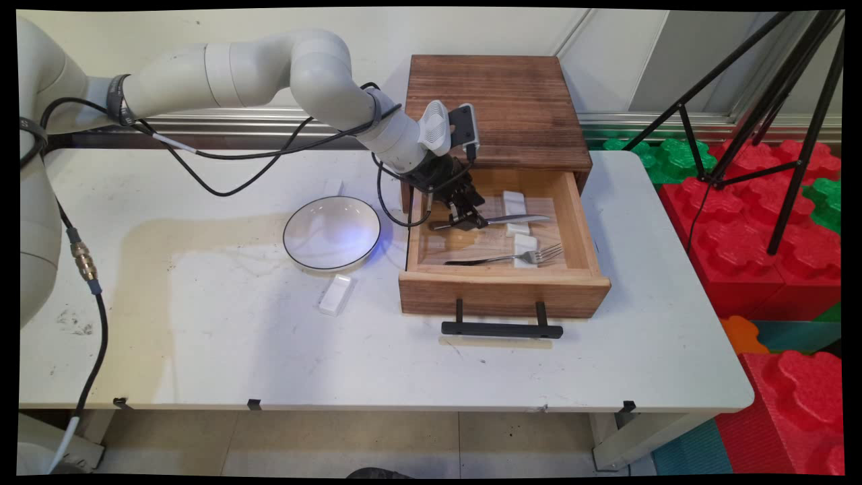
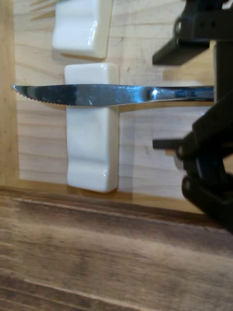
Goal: Place the picked object into the drawer
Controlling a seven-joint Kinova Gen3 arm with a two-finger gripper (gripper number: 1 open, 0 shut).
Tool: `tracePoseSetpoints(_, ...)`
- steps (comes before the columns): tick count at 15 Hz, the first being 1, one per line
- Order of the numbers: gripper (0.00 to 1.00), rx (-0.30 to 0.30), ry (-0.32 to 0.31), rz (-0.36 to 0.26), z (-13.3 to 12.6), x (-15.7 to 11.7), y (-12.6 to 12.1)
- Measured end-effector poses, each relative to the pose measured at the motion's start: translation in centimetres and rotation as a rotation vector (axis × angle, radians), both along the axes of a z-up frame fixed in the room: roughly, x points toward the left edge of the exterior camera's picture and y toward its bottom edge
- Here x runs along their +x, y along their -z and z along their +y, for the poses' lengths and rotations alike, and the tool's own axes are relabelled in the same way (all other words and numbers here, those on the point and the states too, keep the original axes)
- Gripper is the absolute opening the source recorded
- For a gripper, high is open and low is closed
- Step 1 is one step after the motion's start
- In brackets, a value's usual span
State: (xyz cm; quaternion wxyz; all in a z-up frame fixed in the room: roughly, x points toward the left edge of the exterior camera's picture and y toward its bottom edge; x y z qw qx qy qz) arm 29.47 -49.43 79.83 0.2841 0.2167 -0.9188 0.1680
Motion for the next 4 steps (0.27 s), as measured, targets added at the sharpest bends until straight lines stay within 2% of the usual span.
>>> tracePoseSetpoints(4,1.00,0.002,-0.007,0.008,0.20,-0.15,-0.07)
